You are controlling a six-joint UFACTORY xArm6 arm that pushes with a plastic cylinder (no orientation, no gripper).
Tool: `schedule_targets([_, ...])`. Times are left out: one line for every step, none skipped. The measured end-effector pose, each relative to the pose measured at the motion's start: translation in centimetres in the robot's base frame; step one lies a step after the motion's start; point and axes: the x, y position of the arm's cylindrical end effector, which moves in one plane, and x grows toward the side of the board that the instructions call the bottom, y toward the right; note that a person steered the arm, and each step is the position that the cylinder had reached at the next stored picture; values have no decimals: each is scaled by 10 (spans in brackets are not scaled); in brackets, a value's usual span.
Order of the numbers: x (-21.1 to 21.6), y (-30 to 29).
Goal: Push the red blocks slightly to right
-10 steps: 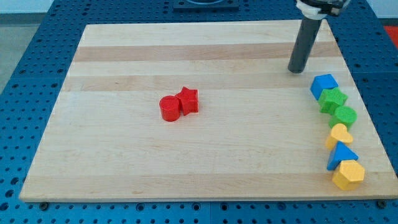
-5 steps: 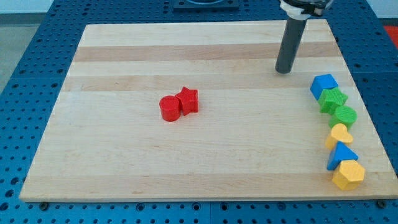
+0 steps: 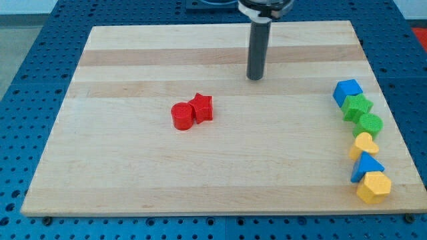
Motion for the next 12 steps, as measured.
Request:
schedule_targets([0, -30])
schedule_targets([0, -59])
schedule_targets([0, -91])
schedule_targets([4, -124])
schedule_targets([30, -148])
schedule_targets([38, -156])
schedule_targets([44, -158])
schedule_targets([52, -158])
schedule_targets([55, -158])
schedule_targets([62, -158])
schedule_targets([67, -158])
schedule_targets([71, -158])
